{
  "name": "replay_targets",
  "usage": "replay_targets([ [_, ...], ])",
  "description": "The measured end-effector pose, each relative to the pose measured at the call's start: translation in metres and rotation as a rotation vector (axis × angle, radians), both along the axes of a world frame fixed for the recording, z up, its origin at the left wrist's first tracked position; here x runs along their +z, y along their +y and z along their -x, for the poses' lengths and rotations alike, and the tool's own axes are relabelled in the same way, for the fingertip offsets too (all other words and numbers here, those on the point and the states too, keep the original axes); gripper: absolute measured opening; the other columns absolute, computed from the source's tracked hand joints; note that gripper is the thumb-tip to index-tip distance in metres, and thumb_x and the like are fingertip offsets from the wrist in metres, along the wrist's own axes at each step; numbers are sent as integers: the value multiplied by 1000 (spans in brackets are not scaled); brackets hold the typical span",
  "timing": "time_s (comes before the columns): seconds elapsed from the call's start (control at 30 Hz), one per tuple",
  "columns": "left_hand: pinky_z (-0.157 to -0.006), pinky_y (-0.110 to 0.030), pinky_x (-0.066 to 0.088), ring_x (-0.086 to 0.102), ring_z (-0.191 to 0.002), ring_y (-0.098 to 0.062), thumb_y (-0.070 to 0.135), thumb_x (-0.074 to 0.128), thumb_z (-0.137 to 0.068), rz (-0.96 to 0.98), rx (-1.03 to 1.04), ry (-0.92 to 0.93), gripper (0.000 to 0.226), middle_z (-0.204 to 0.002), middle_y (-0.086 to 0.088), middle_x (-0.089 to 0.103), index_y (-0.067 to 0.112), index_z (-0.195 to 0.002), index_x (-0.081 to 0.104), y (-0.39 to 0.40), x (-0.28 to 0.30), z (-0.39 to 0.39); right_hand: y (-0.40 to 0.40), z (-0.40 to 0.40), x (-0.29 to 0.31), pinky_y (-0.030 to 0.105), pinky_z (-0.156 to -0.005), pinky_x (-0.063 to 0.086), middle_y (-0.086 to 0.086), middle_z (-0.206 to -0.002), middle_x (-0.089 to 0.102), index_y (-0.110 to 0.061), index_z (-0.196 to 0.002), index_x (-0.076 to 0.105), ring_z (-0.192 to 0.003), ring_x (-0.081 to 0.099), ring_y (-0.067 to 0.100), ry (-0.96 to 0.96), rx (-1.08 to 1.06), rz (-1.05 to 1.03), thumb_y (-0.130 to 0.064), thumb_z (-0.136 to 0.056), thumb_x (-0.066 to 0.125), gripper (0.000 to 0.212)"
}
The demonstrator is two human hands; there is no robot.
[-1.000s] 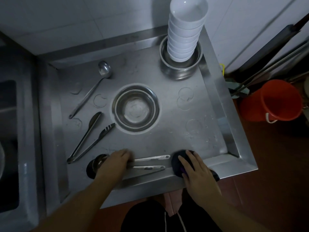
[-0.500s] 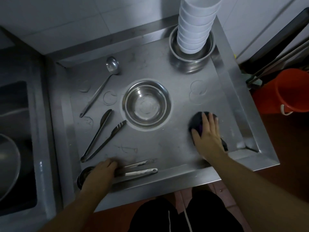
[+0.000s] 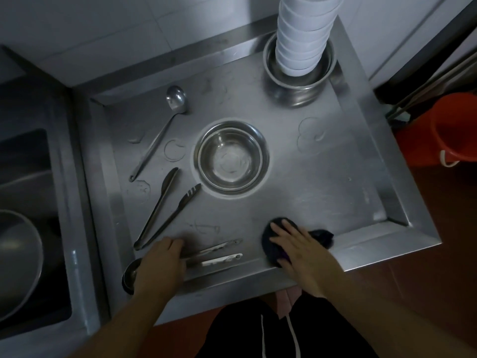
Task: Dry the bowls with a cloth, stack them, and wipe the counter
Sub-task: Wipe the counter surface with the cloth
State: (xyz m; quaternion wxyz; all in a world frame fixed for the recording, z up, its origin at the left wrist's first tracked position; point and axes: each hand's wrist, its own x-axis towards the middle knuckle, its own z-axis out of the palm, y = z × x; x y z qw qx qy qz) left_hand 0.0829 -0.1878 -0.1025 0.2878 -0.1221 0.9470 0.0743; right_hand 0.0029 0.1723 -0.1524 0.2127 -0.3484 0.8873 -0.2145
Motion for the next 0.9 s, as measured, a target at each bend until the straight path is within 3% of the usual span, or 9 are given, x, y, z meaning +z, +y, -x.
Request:
replay_targets([
  [0.07, -75, -48, 58, 65, -89, -38, 4, 80, -75, -22, -48, 28, 38, -103, -15, 67, 4, -113, 73, 10, 6, 9, 32, 11, 1, 56, -119, 41, 6, -165, 42, -12, -140, 64, -155, 33, 32, 24, -29, -65, -22, -91, 75, 51],
  [0.13, -75, -47, 58, 65, -87, -38, 3, 80, -73, -46, -78, 68, 39, -101, -15, 68, 4, -112, 74, 21, 11, 18, 60, 27, -2, 62, -116, 42, 11, -168, 36, -6, -147, 57, -156, 29, 38, 34, -219, -144, -15, -95, 72, 54],
  [0.23, -78, -46, 57, 65, -91, -38, 5, 77, -76, -85, -60, 123, 40, -106, -14, 69, 5, -116, 72, 36, 15, 28, 69, 38, -3, 62, -122, 33, 4, -176, 14, -17, -164, 29, -163, 9, 30, -63, -644, -271, -24, -106, 53, 63],
  [0.3, -78, -46, 55, 65, -92, -38, 6, 75, -78, -115, -47, 150, 41, -107, -14, 69, 6, -119, 71, 48, 16, 34, 45, 31, -2, 60, -125, 30, 5, -176, 15, -23, -167, 23, -163, 9, 31, -79, -743, -266, -28, -106, 51, 67],
  [0.4, -79, -47, 56, 65, -93, -38, 5, 75, -77, -160, -49, 174, 46, -108, -14, 69, 6, -123, 70, 67, 17, 42, 1, 2, 4, 57, -124, 32, 9, -171, 32, -24, -159, 44, -158, 25, 38, -41, -541, -152, -42, -97, 56, 66],
  [0.53, -80, -47, 57, 65, -93, -36, 8, 74, -78, -203, -89, 210, 46, -106, -12, 69, 7, -124, 69, 94, 20, 56, -21, -30, -1, 43, -128, 17, -9, -169, 37, -29, -135, 62, -161, 18, 16, 23, -215, -131, -61, -100, 52, 49],
  [0.6, -82, -47, 56, 65, -95, -35, 8, 70, -81, -218, -103, 240, 45, -109, -12, 69, 8, -127, 69, 105, 20, 67, -8, -23, -4, 41, -128, 15, -11, -167, 39, -29, -132, 64, -159, 16, 11, 66, -166, -136, -61, -101, 50, 47],
  [0.77, -86, -45, 54, 64, -99, -35, 8, 67, -86, -262, -115, 277, 45, -115, -12, 68, 10, -131, 67, 124, 16, 94, 75, 20, 3, 53, -122, 36, 1, -166, 42, -16, -142, 65, -157, 32, 26, 126, -203, -231, -52, -105, 40, 58],
  [0.9, -87, -47, 56, 67, -97, -37, 6, 70, -86, -289, -85, 277, 43, -115, -15, 69, 7, -129, 68, 139, 9, 112, 157, 75, 15, 57, -123, 33, 6, -165, 41, -13, -149, 59, -154, 36, 33, 164, -164, -397, -57, -108, 15, 75],
])
